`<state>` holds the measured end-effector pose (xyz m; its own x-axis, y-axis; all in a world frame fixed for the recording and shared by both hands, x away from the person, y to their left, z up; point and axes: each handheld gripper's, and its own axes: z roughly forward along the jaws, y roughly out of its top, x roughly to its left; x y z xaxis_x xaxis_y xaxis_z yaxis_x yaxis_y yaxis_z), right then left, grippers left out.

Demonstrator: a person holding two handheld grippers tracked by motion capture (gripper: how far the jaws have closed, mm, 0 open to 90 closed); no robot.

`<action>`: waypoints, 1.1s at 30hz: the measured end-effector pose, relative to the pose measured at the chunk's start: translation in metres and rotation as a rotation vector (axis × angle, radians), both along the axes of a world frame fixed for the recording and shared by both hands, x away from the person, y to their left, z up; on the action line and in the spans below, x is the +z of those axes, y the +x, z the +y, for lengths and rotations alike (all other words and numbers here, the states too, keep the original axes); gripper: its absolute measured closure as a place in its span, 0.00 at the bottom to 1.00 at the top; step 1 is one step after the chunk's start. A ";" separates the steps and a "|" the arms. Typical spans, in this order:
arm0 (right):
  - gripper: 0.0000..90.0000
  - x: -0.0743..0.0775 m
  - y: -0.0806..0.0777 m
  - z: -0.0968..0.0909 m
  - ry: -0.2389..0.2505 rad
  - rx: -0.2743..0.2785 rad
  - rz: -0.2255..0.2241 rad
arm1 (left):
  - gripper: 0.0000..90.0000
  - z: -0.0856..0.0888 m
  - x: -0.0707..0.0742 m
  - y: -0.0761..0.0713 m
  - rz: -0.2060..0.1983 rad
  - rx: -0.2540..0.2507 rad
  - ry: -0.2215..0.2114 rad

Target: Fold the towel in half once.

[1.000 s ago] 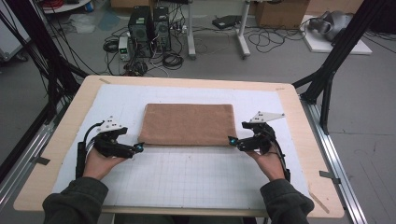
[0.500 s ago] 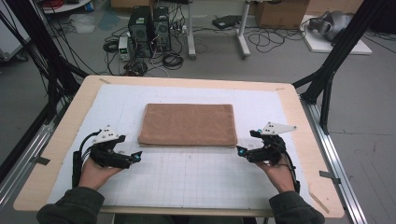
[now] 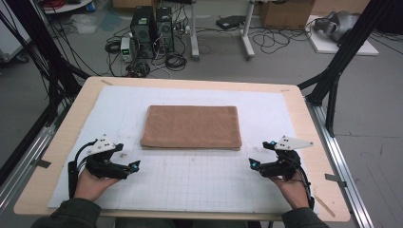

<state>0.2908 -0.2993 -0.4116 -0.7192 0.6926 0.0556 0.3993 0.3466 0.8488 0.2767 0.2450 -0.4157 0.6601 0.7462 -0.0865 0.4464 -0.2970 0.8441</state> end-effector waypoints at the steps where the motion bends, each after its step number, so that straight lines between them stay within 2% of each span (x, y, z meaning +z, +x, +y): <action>1: 0.13 -0.001 -0.001 -0.001 0.002 -0.003 0.001 | 0.07 0.001 0.000 -0.001 -0.003 0.002 0.008; 5: 0.13 -0.006 -0.007 -0.004 0.010 -0.008 0.013 | 0.07 0.004 -0.002 -0.007 -0.001 0.003 0.004; 10: 0.13 -0.007 -0.013 -0.004 0.048 0.002 0.016 | 0.07 0.007 -0.005 -0.014 0.003 0.006 0.003; 12: 0.13 -0.007 -0.015 -0.003 0.028 0.006 0.007 | 0.07 0.008 -0.006 -0.017 0.001 0.008 0.001; 22: 0.13 -0.006 -0.029 -0.004 0.038 0.012 -0.011 | 0.07 0.014 -0.010 -0.032 -0.007 0.021 -0.017; 25: 0.13 -0.005 -0.030 -0.003 0.027 0.014 -0.022 | 0.07 0.014 -0.011 -0.037 -0.011 0.021 -0.020; 33: 0.13 -0.011 -0.033 -0.006 0.034 0.006 -0.016 | 0.07 0.015 -0.013 -0.041 -0.012 0.023 -0.026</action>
